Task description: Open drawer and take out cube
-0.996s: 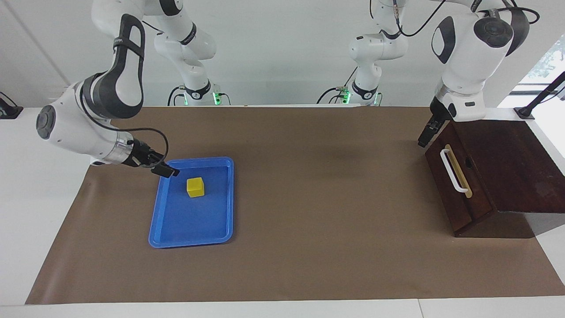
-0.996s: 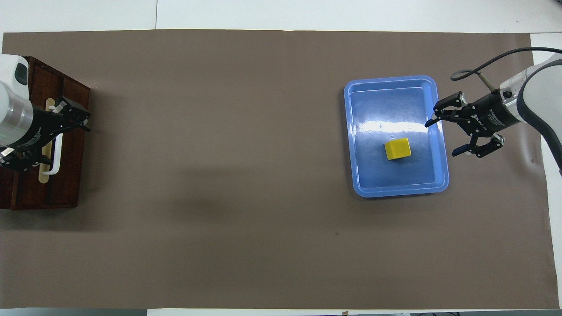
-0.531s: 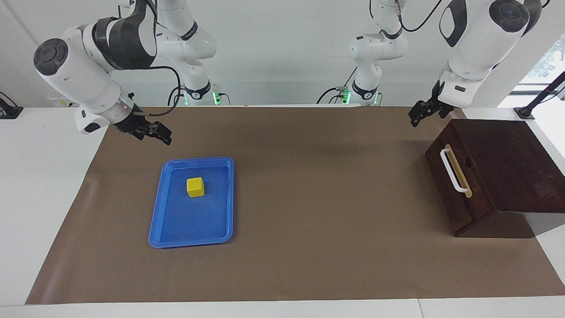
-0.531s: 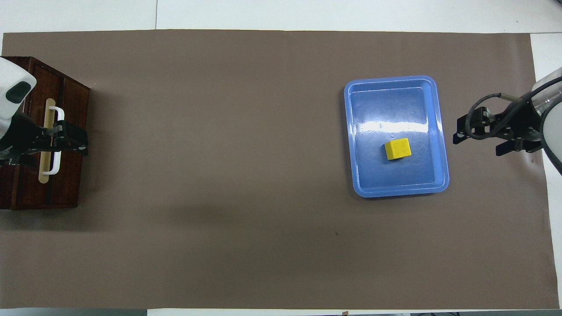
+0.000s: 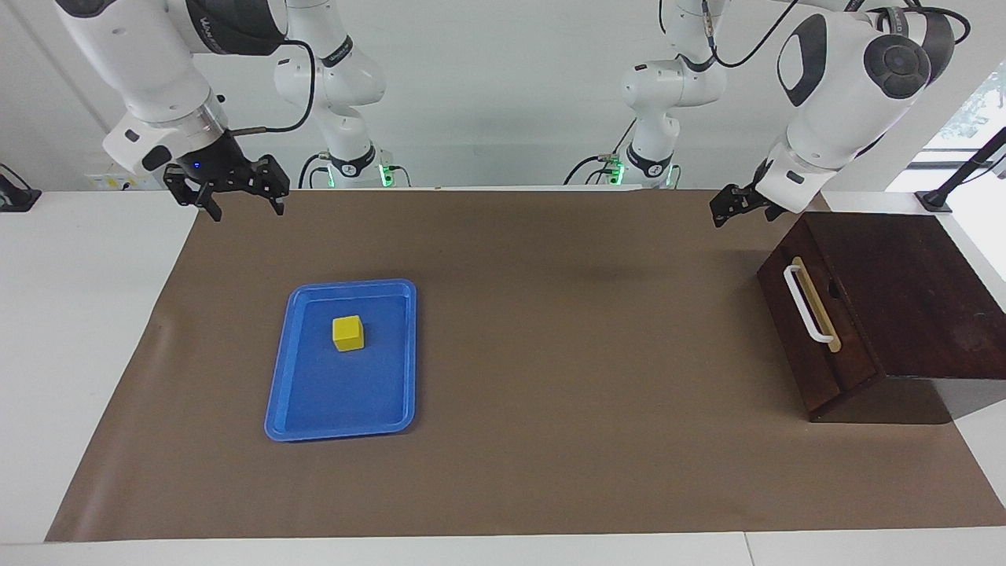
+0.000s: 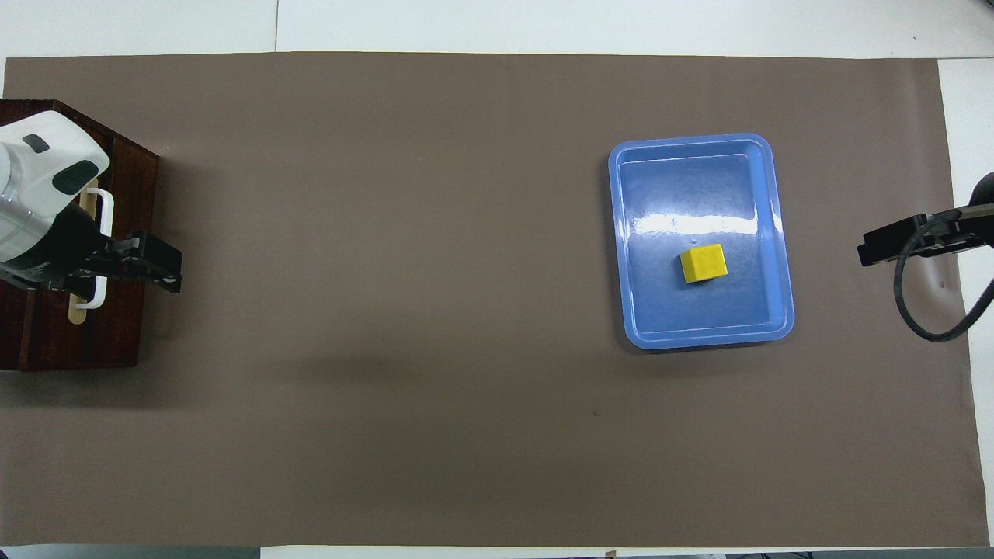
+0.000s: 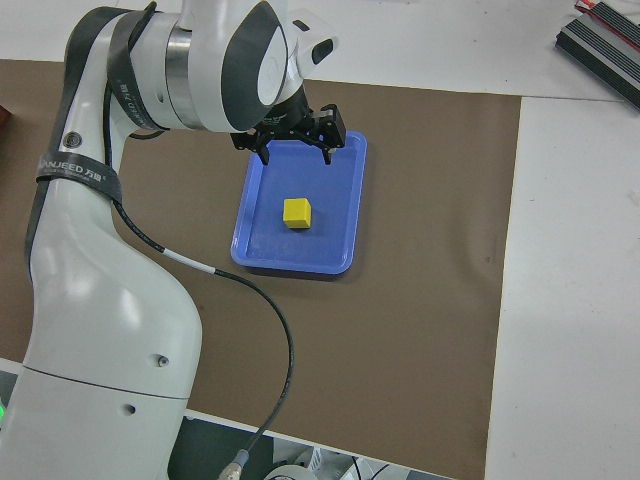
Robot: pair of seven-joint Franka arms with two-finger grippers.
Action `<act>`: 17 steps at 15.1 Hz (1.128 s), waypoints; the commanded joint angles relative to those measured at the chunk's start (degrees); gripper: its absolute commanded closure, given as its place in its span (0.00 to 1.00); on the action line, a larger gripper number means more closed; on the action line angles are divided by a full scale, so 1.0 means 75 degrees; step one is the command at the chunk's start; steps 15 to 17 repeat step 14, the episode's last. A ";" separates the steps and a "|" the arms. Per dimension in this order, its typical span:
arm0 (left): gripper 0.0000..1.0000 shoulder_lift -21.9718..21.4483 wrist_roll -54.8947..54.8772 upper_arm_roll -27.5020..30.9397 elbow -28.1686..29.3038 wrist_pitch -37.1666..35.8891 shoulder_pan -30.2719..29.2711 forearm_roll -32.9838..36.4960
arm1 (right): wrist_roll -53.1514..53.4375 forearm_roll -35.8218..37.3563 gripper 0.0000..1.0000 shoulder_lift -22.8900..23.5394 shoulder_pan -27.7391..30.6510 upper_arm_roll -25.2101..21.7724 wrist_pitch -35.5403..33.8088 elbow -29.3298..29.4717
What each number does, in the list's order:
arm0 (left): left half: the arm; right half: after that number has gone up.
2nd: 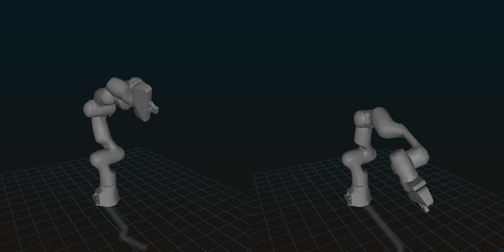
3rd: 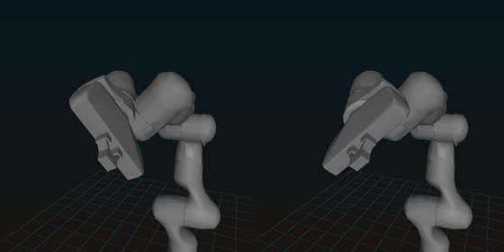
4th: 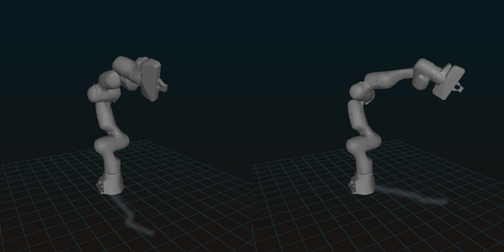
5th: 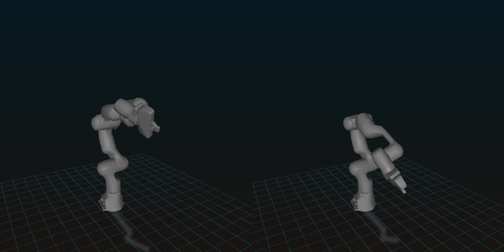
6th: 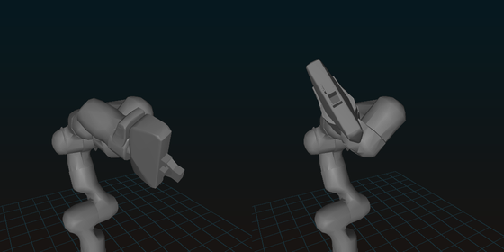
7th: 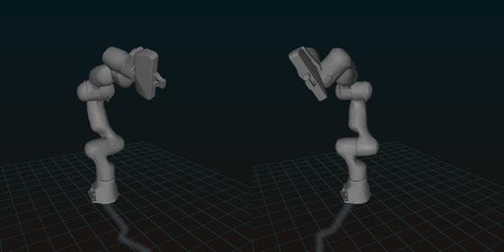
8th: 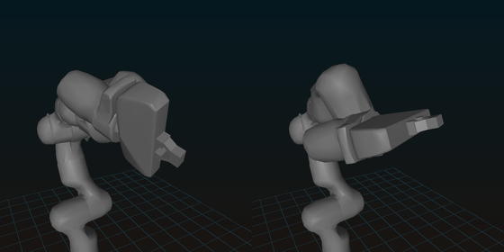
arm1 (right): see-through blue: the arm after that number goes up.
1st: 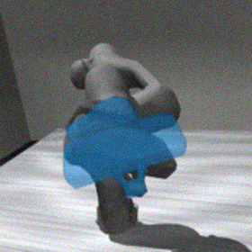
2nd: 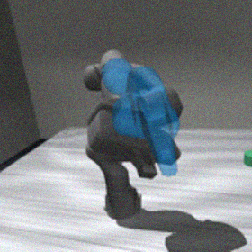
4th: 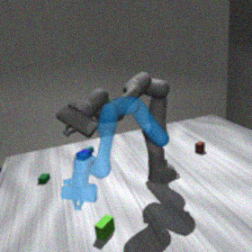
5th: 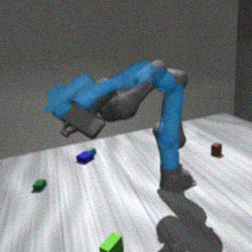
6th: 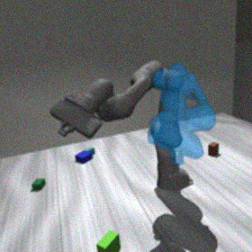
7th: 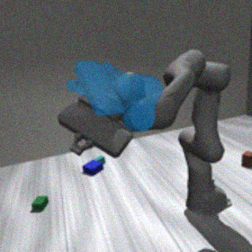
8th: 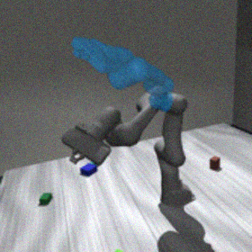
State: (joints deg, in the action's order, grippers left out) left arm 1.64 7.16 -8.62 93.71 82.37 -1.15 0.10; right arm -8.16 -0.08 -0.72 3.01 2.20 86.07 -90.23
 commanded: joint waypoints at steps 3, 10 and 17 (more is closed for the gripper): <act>0.00 -0.0008 -0.0240 0.0012 -0.0167 -0.0084 -0.0057 -0.0095 | -0.0249 0.0140 0.00 0.0201 0.0712 0.0750 -0.0086 0.0021; 0.00 0.0109 -0.0287 -0.0011 -0.0260 -0.0002 -0.0034 0.0102 | -0.0025 0.0175 0.00 0.0330 0.0735 0.0715 0.0290 -0.0215; 0.00 0.0133 -0.0287 -0.0140 -0.0365 -0.0095 0.0013 0.0151 | -0.0014 0.0175 0.00 0.0342 0.0735 0.0703 0.0231 -0.0168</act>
